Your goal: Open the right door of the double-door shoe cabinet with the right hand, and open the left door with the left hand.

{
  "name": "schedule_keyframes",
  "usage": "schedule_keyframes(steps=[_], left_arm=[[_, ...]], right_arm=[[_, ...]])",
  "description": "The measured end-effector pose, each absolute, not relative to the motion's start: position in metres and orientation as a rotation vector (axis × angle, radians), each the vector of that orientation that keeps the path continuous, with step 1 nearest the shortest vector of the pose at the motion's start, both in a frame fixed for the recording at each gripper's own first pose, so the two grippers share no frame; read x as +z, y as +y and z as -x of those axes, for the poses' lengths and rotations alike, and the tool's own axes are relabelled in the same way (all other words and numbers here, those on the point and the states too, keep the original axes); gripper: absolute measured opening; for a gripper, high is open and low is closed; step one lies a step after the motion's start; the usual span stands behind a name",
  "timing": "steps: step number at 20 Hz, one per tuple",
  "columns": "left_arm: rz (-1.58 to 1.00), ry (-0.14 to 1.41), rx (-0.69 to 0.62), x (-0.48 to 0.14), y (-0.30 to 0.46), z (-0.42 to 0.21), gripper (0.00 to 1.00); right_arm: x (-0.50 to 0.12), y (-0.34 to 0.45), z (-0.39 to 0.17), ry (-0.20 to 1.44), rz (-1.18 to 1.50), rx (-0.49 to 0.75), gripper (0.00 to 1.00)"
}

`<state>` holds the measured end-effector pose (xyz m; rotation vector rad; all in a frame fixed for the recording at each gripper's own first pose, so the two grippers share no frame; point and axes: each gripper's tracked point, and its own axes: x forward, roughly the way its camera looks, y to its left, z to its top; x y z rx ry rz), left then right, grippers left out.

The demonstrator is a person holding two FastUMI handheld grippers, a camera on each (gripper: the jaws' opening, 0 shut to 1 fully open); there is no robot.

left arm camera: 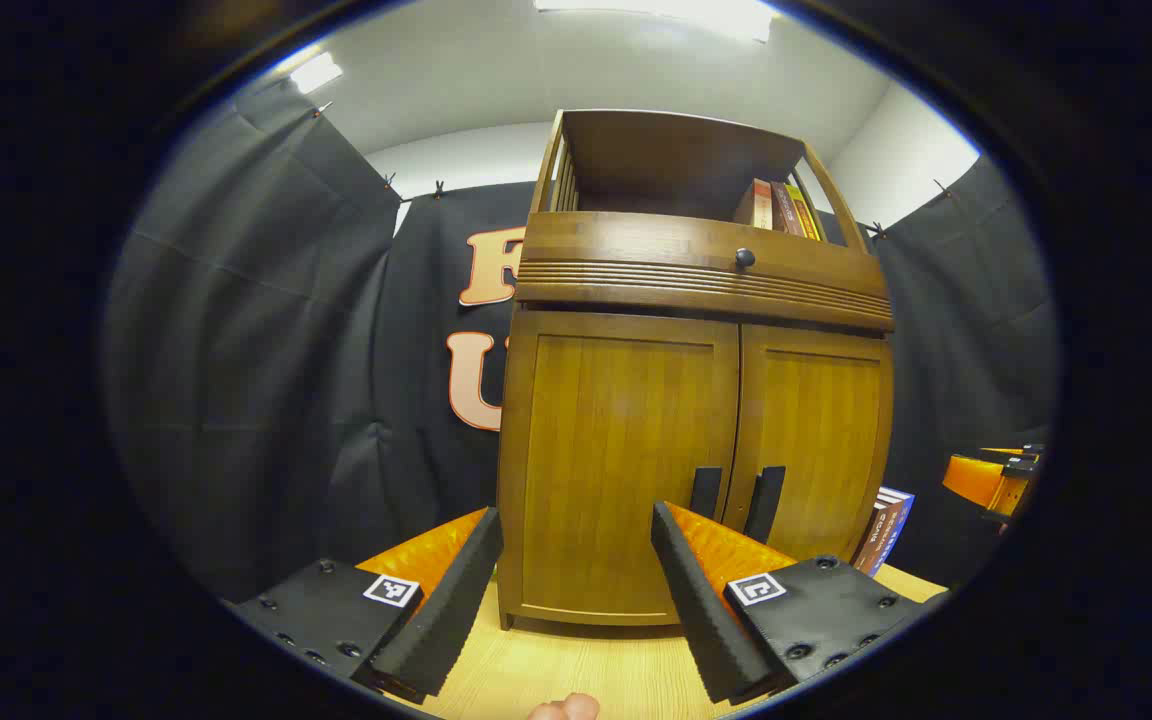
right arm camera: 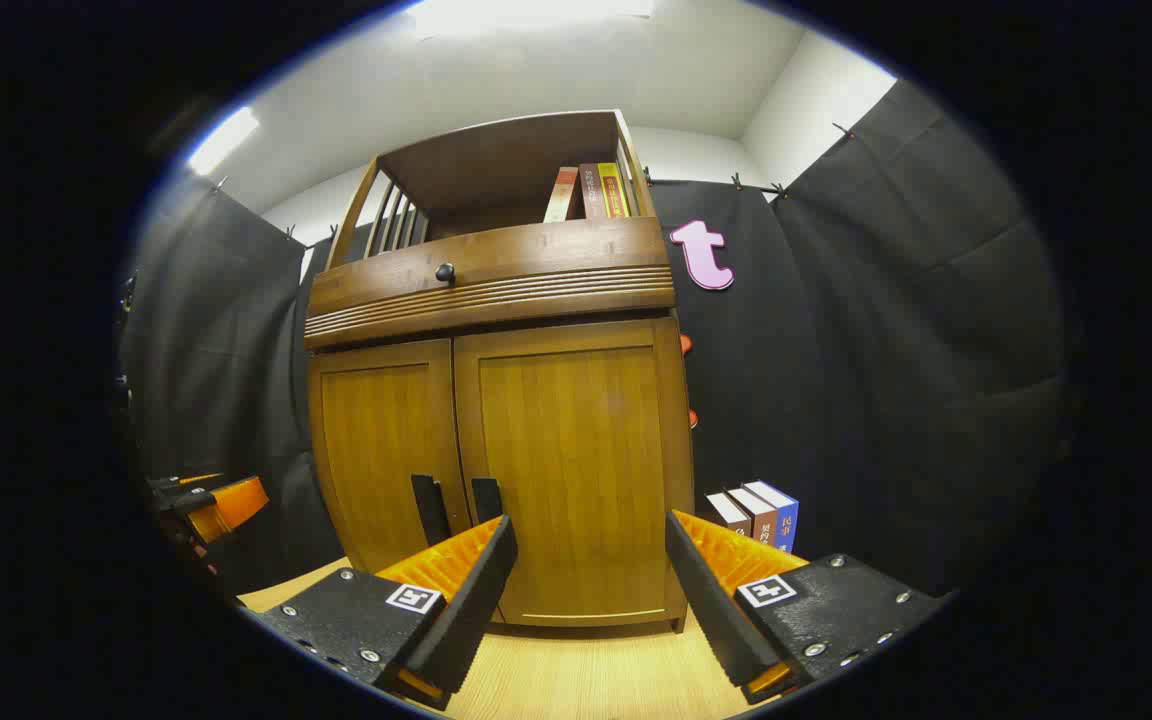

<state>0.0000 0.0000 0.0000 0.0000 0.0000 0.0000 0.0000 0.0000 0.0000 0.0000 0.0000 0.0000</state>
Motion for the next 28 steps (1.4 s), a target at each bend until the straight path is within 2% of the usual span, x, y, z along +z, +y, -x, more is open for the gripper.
schedule_keyframes(steps=[5,7,8,23,25,26,27,28], left_arm=[[0.006,0.012,-0.011,-0.005,-0.002,-0.002,0.99],[0.010,0.016,-0.009,-0.007,-0.001,-0.005,0.96],[0.016,0.015,-0.012,-0.007,-0.003,-0.007,0.94],[0.019,-0.013,-0.009,0.000,0.000,-0.017,0.94],[0.023,-0.018,-0.006,0.001,0.002,-0.014,0.99],[0.029,-0.022,-0.003,0.002,0.004,-0.012,0.99],[0.035,-0.022,0.000,0.002,0.005,-0.012,0.99],[0.038,-0.014,0.004,0.000,0.007,-0.010,0.99]], right_arm=[[-0.008,0.006,0.003,0.004,0.008,-0.002,1.00],[-0.011,0.014,0.001,0.009,0.009,0.016,1.00],[-0.011,0.015,-0.001,0.006,0.006,0.022,0.92],[-0.014,0.002,-0.008,-0.004,-0.035,-0.012,0.92],[-0.016,0.008,-0.007,0.006,-0.027,0.002,0.92],[-0.016,0.011,-0.007,0.007,-0.026,0.010,0.96],[-0.017,0.016,-0.008,0.014,-0.033,0.019,0.92],[-0.022,0.021,-0.010,0.034,-0.043,0.035,0.92]])
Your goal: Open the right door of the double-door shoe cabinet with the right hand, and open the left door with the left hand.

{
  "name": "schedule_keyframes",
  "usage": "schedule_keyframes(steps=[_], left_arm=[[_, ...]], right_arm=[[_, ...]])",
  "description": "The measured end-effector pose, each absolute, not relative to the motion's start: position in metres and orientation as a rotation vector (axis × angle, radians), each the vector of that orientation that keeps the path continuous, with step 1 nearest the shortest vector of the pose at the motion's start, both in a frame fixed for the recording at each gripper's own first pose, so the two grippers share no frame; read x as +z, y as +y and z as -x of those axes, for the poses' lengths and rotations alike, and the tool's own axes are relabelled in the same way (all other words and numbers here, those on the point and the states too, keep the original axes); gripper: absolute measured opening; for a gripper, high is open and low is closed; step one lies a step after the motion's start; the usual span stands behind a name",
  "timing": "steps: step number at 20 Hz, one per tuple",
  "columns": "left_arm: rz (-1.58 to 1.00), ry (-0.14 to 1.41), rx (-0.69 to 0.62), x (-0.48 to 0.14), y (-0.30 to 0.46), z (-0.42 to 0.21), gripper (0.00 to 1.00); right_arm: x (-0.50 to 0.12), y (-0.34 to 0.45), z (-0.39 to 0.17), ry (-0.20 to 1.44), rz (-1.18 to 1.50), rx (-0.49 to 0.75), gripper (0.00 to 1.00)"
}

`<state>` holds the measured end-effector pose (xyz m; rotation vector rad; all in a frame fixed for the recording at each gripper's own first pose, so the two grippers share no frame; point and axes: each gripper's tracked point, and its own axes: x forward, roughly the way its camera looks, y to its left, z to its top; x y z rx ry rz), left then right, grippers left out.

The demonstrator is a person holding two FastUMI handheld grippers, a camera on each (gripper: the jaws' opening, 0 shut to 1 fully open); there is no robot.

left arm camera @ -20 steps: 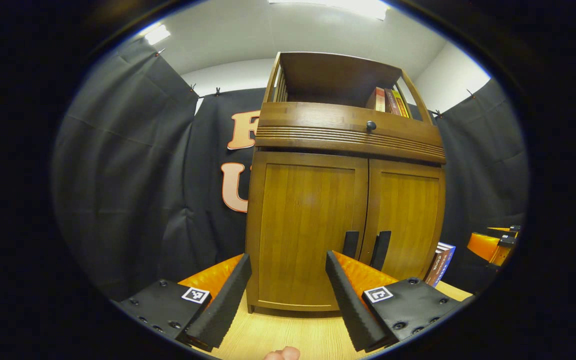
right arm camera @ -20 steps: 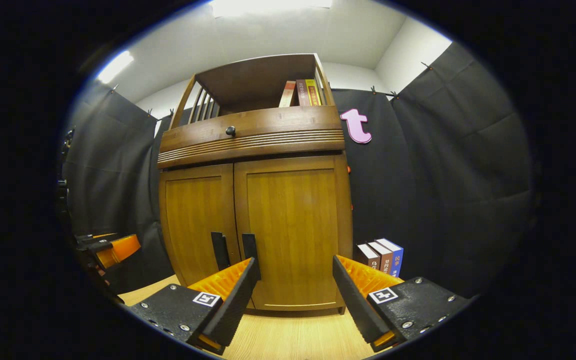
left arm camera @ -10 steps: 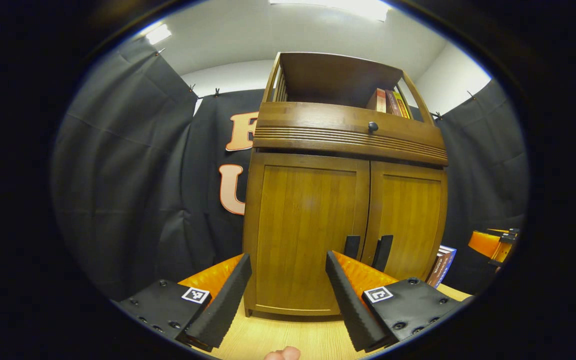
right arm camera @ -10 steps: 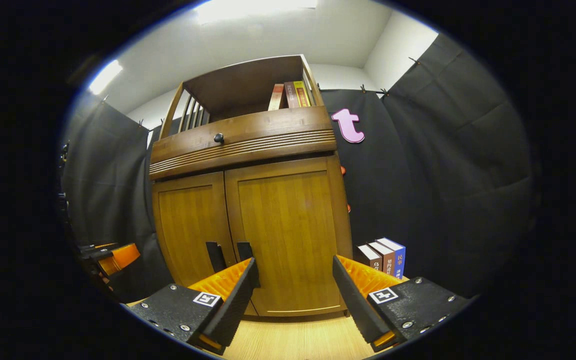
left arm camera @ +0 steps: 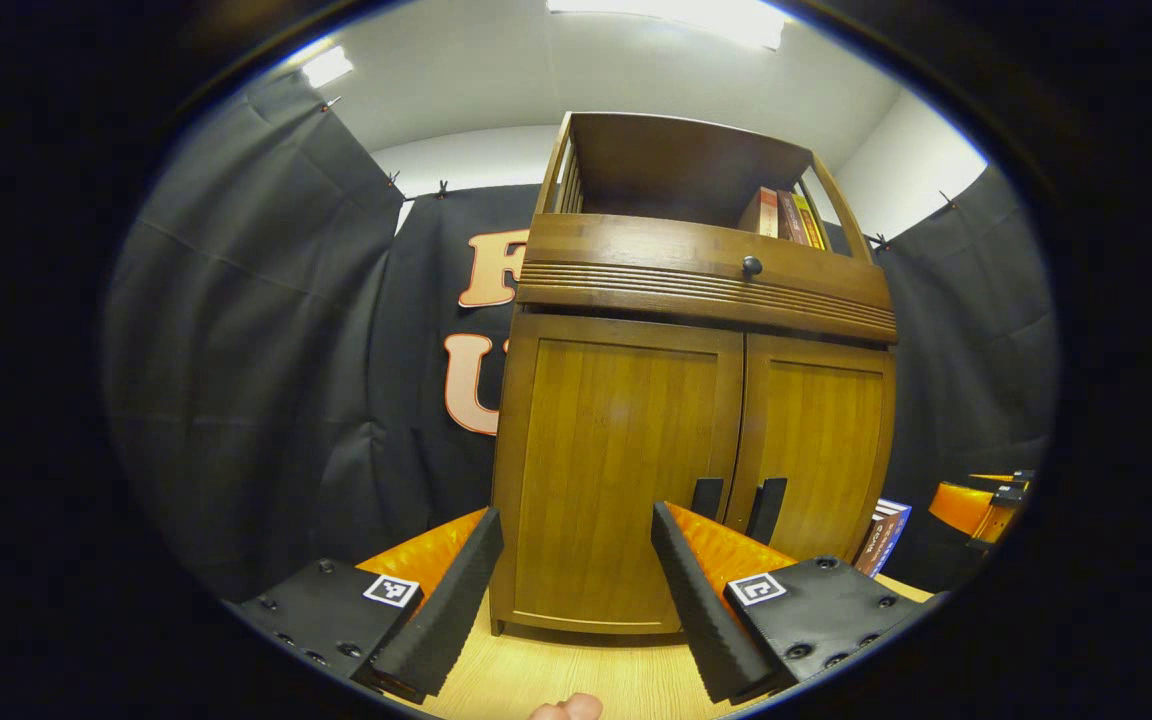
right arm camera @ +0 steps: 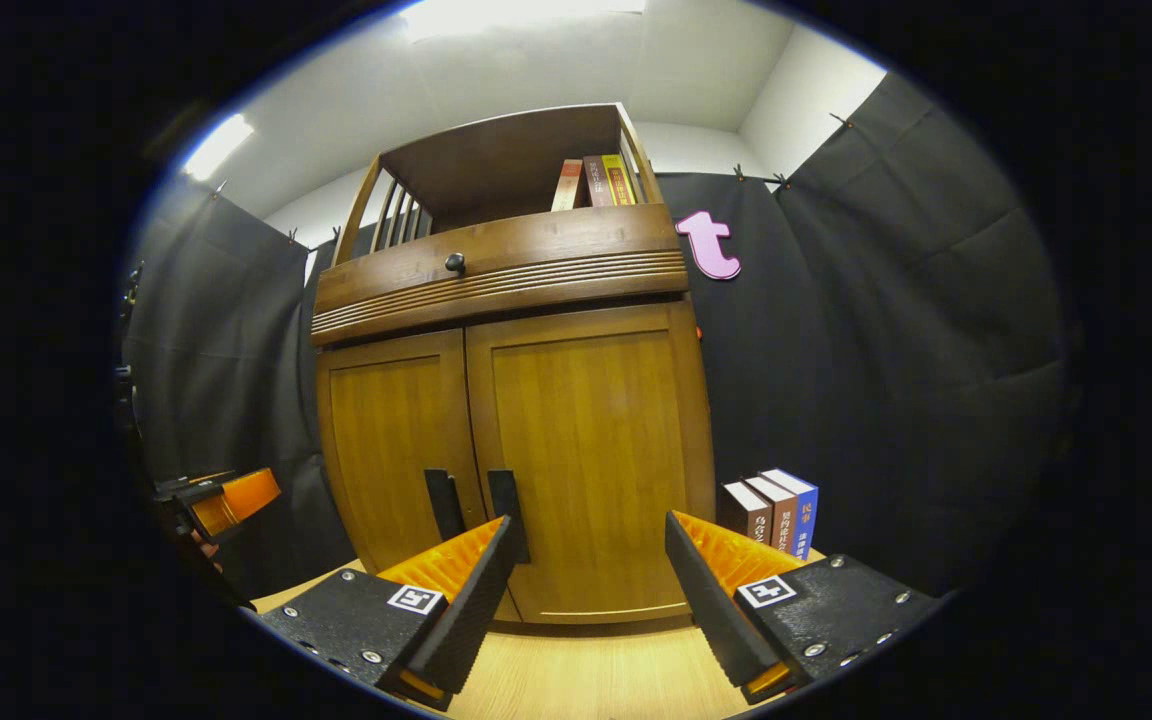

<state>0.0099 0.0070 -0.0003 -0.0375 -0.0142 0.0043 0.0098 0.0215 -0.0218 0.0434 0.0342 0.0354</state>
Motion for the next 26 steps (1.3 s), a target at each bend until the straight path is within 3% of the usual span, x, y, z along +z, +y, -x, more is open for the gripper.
schedule_keyframes(steps=[6,12,13,14,15,16,18,19,20,22,23,24,26], left_arm=[[0.060,-0.020,0.022,0.001,0.015,-0.005,0.94],[0.058,-0.012,0.033,0.005,0.020,0.013,0.95],[0.048,-0.014,0.042,0.006,0.023,0.017,0.96],[0.039,-0.018,0.052,0.009,0.026,0.021,0.98],[0.030,-0.021,0.063,0.011,0.029,0.025,0.99],[0.023,-0.024,0.077,0.012,0.033,0.027,0.99],[0.014,-0.034,0.097,0.016,0.040,0.031,0.99],[0.013,-0.032,0.103,0.016,0.042,0.030,0.99],[0.013,-0.029,0.105,0.014,0.043,0.030,0.99],[0.009,-0.030,0.108,0.015,0.045,0.029,0.99],[0.010,-0.031,0.107,0.017,0.045,0.029,0.99],[0.011,-0.030,0.101,0.017,0.043,0.027,0.99],[0.013,-0.037,0.095,0.018,0.041,0.025,0.98]], right_arm=[[-0.024,0.057,-0.055,0.042,-0.072,0.130,0.92],[-0.069,0.086,-0.154,0.091,0.013,0.146,0.92],[-0.085,0.089,-0.168,0.121,0.033,0.138,1.00],[-0.097,0.089,-0.180,0.135,0.052,0.125,1.00],[-0.105,0.091,-0.190,0.141,0.066,0.114,0.82],[-0.109,0.098,-0.194,0.147,0.062,0.140,0.92],[-0.102,0.097,-0.197,0.106,0.076,0.135,0.89],[-0.103,0.097,-0.199,0.104,0.101,0.134,1.00],[-0.104,0.097,-0.201,0.102,0.123,0.134,0.91],[-0.108,0.096,-0.208,0.099,0.141,0.118,0.91],[-0.111,0.097,-0.209,0.111,0.133,0.114,0.82],[-0.114,0.097,-0.211,0.125,0.119,0.113,0.88],[-0.115,0.096,-0.211,0.126,0.086,0.085,0.84]])
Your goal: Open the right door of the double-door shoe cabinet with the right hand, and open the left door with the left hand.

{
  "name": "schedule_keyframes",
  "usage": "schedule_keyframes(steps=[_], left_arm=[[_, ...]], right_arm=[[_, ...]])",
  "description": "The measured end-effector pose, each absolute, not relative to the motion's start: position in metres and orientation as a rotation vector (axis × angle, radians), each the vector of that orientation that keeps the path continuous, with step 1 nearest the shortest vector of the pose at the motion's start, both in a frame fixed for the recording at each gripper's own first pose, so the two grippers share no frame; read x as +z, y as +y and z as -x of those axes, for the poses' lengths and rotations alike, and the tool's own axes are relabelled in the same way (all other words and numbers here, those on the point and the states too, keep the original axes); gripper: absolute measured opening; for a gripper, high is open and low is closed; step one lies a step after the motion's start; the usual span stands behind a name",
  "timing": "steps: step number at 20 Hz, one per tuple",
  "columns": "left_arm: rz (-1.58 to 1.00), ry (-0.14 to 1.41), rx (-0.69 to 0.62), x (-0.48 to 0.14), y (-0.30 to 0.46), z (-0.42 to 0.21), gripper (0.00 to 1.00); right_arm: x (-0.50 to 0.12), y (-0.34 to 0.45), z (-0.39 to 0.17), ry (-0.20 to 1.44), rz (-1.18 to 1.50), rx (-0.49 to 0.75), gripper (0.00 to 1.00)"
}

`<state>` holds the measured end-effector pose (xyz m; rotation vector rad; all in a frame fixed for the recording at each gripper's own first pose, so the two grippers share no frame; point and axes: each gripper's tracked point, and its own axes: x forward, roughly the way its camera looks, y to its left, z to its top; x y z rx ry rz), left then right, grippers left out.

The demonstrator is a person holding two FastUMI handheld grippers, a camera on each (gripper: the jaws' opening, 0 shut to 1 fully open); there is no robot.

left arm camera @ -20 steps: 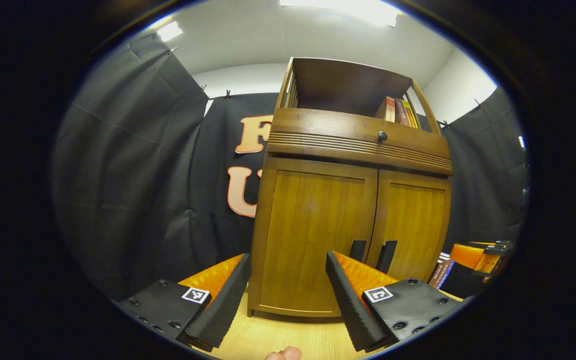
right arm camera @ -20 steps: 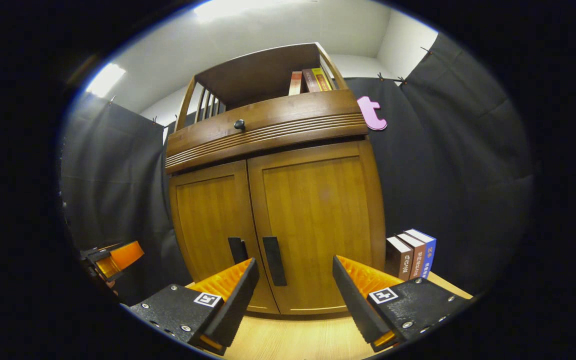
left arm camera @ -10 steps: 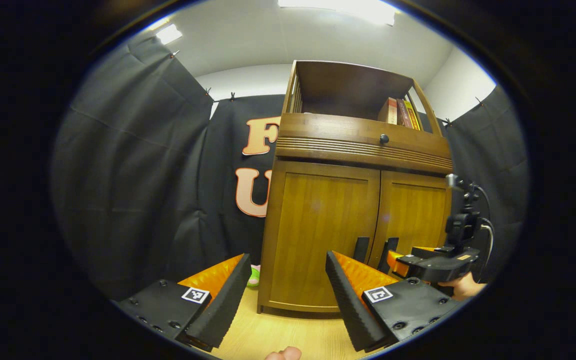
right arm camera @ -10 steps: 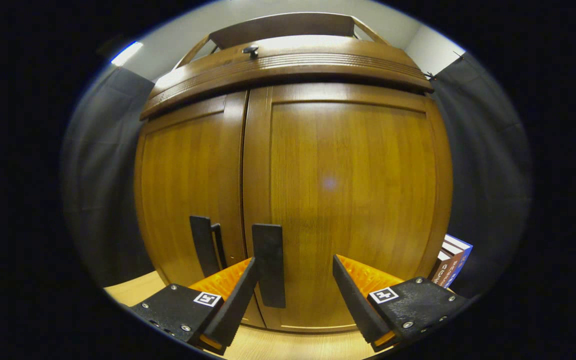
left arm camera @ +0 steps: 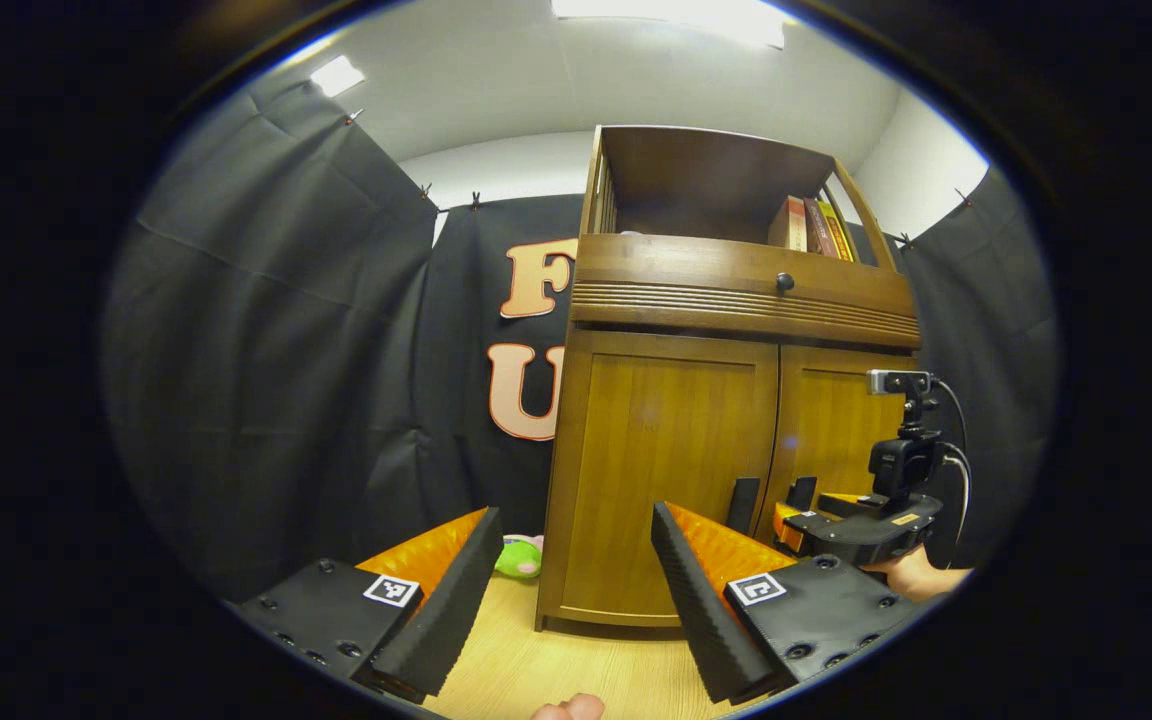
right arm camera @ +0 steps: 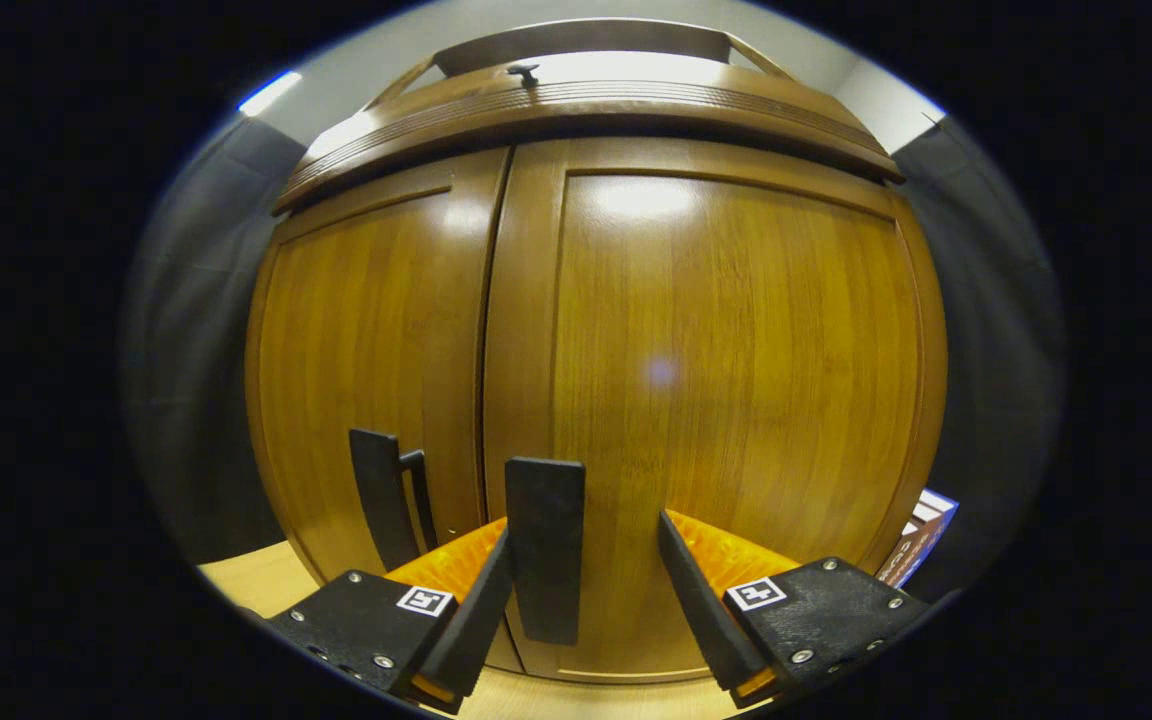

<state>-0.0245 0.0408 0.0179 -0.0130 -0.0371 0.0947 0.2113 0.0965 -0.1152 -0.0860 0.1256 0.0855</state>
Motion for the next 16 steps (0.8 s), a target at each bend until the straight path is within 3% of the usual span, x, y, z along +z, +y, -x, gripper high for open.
schedule_keyframes(steps=[1,2,3,4,5,6,9,11,12,13,14,16], left_arm=[[0.011,-0.040,0.092,0.019,0.039,0.024,0.98],[0.008,-0.040,0.091,0.018,0.038,0.022,0.98],[0.006,-0.036,0.086,0.016,0.036,0.020,0.98],[0.006,-0.033,0.082,0.017,0.035,0.020,0.98],[0.007,-0.034,0.080,0.017,0.035,0.020,0.98],[0.008,-0.035,0.077,0.017,0.035,0.020,0.98],[0.010,-0.031,0.072,0.016,0.034,0.019,0.98],[0.015,-0.029,0.072,0.016,0.035,0.023,0.99],[0.019,-0.030,0.071,0.017,0.035,0.023,0.99],[0.022,-0.031,0.068,0.018,0.035,0.026,0.99],[0.021,-0.030,0.067,0.018,0.034,0.028,0.99],[0.020,-0.030,0.068,0.018,0.034,0.033,0.99]], right_arm=[[-0.117,0.096,-0.212,0.126,0.087,0.071,0.75],[-0.113,0.095,-0.212,0.112,0.096,0.060,0.92],[-0.115,0.097,-0.215,0.111,0.097,0.058,0.91],[-0.114,0.098,-0.214,0.107,0.095,0.063,0.79],[-0.114,0.099,-0.214,0.105,0.091,0.067,0.87],[-0.115,0.100,-0.213,0.103,0.092,0.071,0.74],[-0.116,0.105,-0.212,0.108,0.093,0.087,0.69],[-0.116,0.110,-0.211,0.101,0.108,0.104,0.59],[-0.118,0.115,-0.212,0.100,0.111,0.117,0.41],[-0.119,0.116,-0.213,0.104,0.108,0.113,0.56],[-0.119,0.114,-0.212,0.109,0.097,0.110,0.36],[-0.121,0.114,-0.209,0.113,0.034,0.105,0.32]])
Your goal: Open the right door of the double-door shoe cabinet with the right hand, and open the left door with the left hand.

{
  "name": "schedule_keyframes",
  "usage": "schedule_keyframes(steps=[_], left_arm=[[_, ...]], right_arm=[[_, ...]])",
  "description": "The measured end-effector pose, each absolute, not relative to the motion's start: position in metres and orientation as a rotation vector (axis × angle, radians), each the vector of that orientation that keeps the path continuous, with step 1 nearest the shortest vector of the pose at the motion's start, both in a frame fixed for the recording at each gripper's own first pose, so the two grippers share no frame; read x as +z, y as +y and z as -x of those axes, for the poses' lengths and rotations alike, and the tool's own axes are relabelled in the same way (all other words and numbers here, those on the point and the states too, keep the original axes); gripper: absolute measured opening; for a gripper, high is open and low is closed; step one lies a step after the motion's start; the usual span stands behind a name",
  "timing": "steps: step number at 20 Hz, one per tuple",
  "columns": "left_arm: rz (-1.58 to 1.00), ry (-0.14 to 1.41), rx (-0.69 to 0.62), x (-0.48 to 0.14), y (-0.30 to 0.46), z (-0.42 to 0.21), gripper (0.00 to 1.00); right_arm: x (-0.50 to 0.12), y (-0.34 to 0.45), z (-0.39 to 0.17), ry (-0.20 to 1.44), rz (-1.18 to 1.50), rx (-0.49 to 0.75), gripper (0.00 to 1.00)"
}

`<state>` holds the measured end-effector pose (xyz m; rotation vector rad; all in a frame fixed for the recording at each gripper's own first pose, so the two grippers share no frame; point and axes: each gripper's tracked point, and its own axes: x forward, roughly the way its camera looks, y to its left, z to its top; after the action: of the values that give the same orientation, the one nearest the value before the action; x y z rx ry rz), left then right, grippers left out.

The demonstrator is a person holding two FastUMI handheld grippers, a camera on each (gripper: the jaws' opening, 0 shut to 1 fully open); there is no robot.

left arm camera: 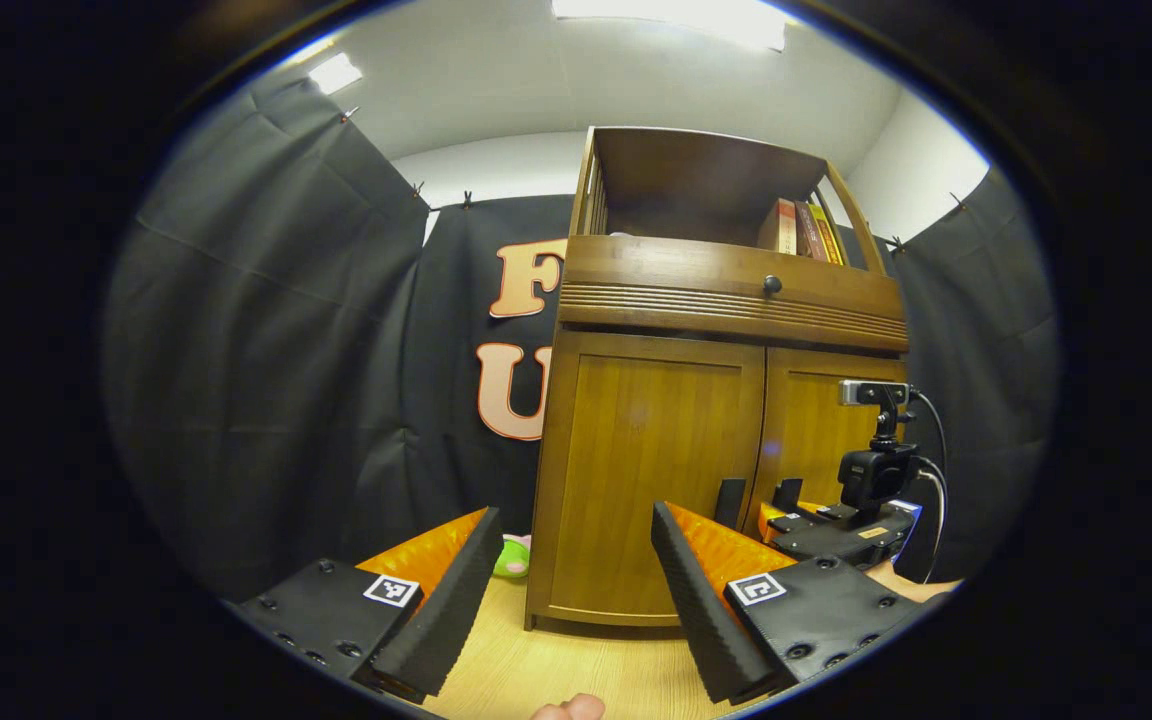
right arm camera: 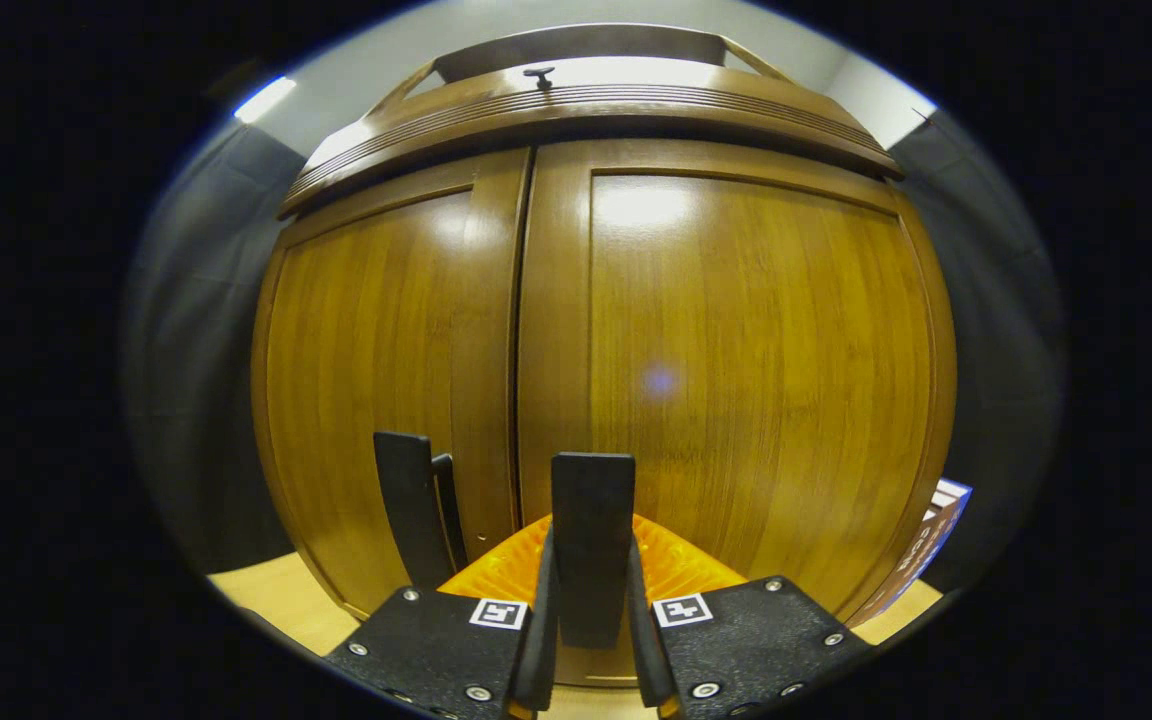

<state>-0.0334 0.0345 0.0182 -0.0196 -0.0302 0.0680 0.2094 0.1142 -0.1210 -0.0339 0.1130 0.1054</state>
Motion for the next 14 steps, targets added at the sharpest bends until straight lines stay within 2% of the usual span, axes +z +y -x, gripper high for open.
schedule_keyframes(steps=[1,2,3,6,9,10,11,12,14], left_arm=[[0.019,-0.028,0.072,0.018,0.034,0.036,0.99],[0.020,-0.026,0.079,0.017,0.036,0.040,0.98],[0.025,-0.026,0.086,0.016,0.037,0.044,0.97],[0.040,-0.023,0.091,0.016,0.037,0.054,0.94],[0.036,-0.017,0.097,0.016,0.038,0.060,0.96],[0.033,-0.018,0.101,0.016,0.038,0.061,0.97],[0.030,-0.020,0.104,0.016,0.038,0.062,0.97],[0.026,-0.019,0.107,0.015,0.038,0.063,0.98],[0.028,-0.010,0.102,0.011,0.033,0.062,0.99]], right_arm=[[-0.121,0.114,-0.209,0.116,0.031,0.107,0.30],[-0.121,0.115,-0.210,0.124,0.039,0.112,0.19],[-0.120,0.116,-0.209,0.131,0.042,0.119,0.29],[-0.118,0.117,-0.200,0.145,0.031,0.146,0.29],[-0.115,0.115,-0.183,0.144,0.024,0.174,0.29],[-0.115,0.112,-0.173,0.140,0.013,0.179,0.39],[-0.114,0.108,-0.164,0.136,-0.002,0.179,0.39],[-0.113,0.104,-0.154,0.133,-0.015,0.180,0.29],[-0.110,0.098,-0.136,0.135,-0.020,0.183,0.29]])
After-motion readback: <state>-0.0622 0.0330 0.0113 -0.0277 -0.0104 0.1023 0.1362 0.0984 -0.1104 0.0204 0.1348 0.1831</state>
